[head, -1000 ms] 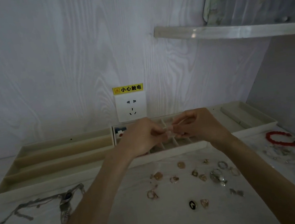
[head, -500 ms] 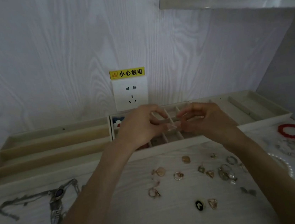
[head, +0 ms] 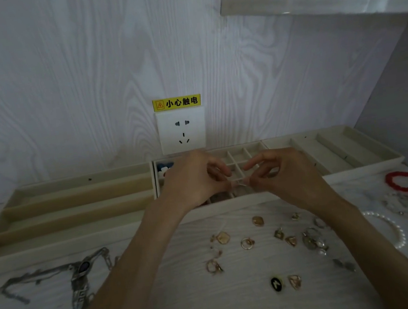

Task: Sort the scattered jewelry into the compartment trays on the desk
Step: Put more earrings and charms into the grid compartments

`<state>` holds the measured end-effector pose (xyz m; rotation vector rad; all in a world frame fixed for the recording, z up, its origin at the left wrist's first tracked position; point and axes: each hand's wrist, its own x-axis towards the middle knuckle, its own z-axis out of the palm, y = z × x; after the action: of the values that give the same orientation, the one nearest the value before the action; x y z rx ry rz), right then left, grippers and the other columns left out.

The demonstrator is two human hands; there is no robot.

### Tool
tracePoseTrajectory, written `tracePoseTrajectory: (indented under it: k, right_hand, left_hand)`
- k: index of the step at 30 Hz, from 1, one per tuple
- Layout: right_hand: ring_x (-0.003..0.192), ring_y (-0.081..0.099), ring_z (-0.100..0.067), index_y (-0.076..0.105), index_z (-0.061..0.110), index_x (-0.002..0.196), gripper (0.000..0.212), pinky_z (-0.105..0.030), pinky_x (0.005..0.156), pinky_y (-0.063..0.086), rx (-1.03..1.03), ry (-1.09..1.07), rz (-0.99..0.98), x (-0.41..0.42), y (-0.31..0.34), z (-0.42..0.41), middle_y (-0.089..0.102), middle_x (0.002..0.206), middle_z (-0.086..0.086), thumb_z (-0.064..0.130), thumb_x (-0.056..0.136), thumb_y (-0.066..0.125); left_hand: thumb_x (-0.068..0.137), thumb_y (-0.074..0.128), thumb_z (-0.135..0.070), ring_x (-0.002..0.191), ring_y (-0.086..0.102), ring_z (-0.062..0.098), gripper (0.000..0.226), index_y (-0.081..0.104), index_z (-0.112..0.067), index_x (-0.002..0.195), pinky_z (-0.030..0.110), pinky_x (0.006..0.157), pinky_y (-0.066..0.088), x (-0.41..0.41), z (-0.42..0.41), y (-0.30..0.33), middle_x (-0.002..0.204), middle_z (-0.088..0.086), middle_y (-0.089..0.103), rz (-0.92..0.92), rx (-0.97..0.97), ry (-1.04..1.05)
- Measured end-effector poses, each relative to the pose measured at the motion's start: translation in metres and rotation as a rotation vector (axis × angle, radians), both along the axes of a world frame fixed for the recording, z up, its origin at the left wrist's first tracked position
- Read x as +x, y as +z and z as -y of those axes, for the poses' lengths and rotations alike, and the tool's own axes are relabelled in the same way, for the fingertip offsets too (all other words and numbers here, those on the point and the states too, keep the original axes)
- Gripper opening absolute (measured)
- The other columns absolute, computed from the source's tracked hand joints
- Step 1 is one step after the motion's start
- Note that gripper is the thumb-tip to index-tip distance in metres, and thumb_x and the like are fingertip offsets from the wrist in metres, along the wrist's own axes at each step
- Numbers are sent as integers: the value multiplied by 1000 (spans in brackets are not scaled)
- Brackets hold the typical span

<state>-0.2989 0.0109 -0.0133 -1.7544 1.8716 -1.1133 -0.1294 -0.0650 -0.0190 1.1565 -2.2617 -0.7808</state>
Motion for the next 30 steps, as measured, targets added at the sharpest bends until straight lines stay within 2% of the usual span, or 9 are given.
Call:
tracePoseTrajectory:
  k: [6, 10, 15, 17, 19, 23, 25, 27, 30]
  right_hand:
    - [64, 65, 3, 72, 31, 84, 17, -23, 72, 53, -14, 3, -61, -1, -6, 2, 70, 62, 11, 27, 70, 81]
    - [64, 64, 3, 73, 30, 84, 18, -18, 66, 49, -35, 18, -86, -1, -9, 3, 69, 63, 13, 23, 69, 81]
    - [66, 63, 6, 69, 36, 83, 22, -6, 63, 43, -49, 67, -121, 3, -12, 5, 66, 62, 20, 22, 69, 80]
    - [67, 63, 5, 70, 34, 84, 20, -11, 66, 46, -48, 60, -141, 2, -14, 5, 67, 64, 18, 21, 72, 79]
    - [67, 64, 2, 70, 33, 86, 17, -18, 67, 49, -54, 44, -150, 1, -14, 5, 69, 66, 15, 18, 77, 73]
    - [74, 62, -1, 71, 28, 84, 12, -20, 70, 47, -109, -11, -117, -1, -4, 2, 69, 74, 14, 28, 88, 60]
    - [83, 56, 1, 71, 28, 78, 30, -14, 76, 40, -118, -17, -139, -1, 0, -2, 67, 78, 15, 40, 93, 47]
    - [89, 47, 2, 71, 29, 72, 48, -6, 79, 32, -91, 1, -184, 1, 3, -6, 64, 80, 17, 49, 92, 32]
    - [92, 42, 1, 71, 26, 72, 58, -17, 88, 33, -26, 40, -236, 3, 0, -6, 64, 88, 16, 50, 92, 22]
  left_hand:
    - [82, 65, -47, 73, 57, -3, 14, 70, -35, 87, 24, 67, 48, -2, -2, 6, 81, -19, 65, 12, -184, 36]
    - [95, 36, -51, 71, 57, 3, 41, 72, -31, 89, 28, 70, 46, -1, -1, 13, 76, -12, 64, 59, -99, -64]
    - [97, 27, -51, 59, 55, 0, 54, 74, -25, 92, 31, 72, 49, 2, -3, 19, 51, -8, 55, 72, -91, -77]
    - [99, 27, -48, 48, 50, -7, 53, 74, -22, 93, 25, 59, 40, 2, -3, 20, 39, -13, 48, 92, -89, -87]
    - [99, 28, -46, 45, 47, -11, 53, 74, -21, 90, 21, 54, 30, 3, -2, 20, 38, -11, 46, 96, -95, -99]
    - [99, 28, -47, 57, 47, 2, 52, 74, -25, 90, 25, 69, 37, 9, 1, 18, 55, -10, 43, 163, -113, -158]
    - [99, 24, -48, 77, 44, 7, 52, 72, -29, 98, 30, 85, 37, 10, 0, 19, 68, -11, 48, 267, -105, -200]
    - [98, 19, -49, 104, 39, 13, 54, 69, -29, 106, 26, 91, 26, 9, -1, 20, 96, -3, 57, 371, -86, -219]
    - [98, 17, -50, 118, 32, 13, 56, 65, -27, 117, 26, 97, 25, 5, -4, 19, 123, -2, 52, 448, -113, -255]
